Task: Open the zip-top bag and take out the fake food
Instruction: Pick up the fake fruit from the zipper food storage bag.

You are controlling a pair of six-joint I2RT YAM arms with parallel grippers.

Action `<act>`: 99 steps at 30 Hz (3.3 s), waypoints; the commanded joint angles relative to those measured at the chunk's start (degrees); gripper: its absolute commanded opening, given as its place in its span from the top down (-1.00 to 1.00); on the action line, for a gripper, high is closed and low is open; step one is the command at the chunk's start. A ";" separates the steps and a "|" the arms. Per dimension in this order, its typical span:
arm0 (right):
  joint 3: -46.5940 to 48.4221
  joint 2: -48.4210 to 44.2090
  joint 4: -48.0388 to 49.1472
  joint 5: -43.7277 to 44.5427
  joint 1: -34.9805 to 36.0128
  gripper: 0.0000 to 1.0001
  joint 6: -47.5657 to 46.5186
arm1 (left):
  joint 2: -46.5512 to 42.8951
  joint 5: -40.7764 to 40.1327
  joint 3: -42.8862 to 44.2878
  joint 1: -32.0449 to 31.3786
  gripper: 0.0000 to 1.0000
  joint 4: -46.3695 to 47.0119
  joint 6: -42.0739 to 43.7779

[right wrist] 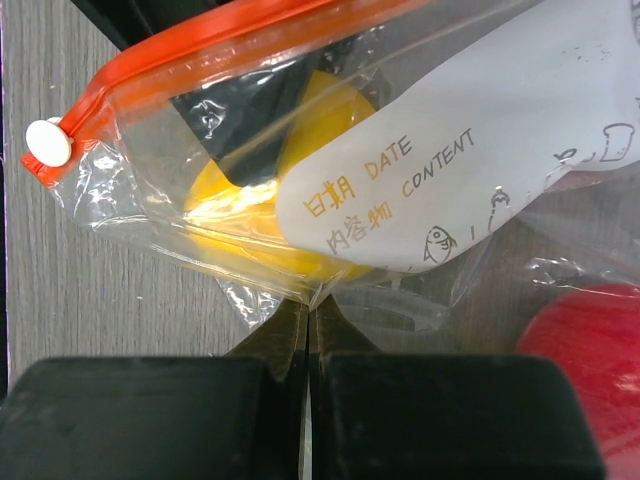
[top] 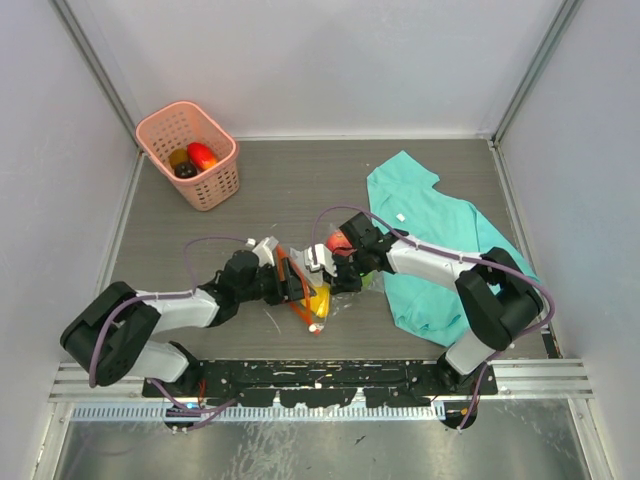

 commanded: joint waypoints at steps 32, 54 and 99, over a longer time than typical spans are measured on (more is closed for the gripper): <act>2.62 2.58 5.03 -5.91 0.14 0.98 8.93 | 7.54 -1.12 2.30 -3.38 -0.84 5.16 -2.82; 2.39 -0.65 3.34 -3.28 -1.76 0.98 5.11 | -8.51 -10.22 0.78 -3.02 -0.17 -11.26 3.92; 3.38 -1.90 -3.32 -2.43 -3.75 0.98 -3.14 | -29.93 -8.05 23.90 20.45 -0.12 -51.82 24.54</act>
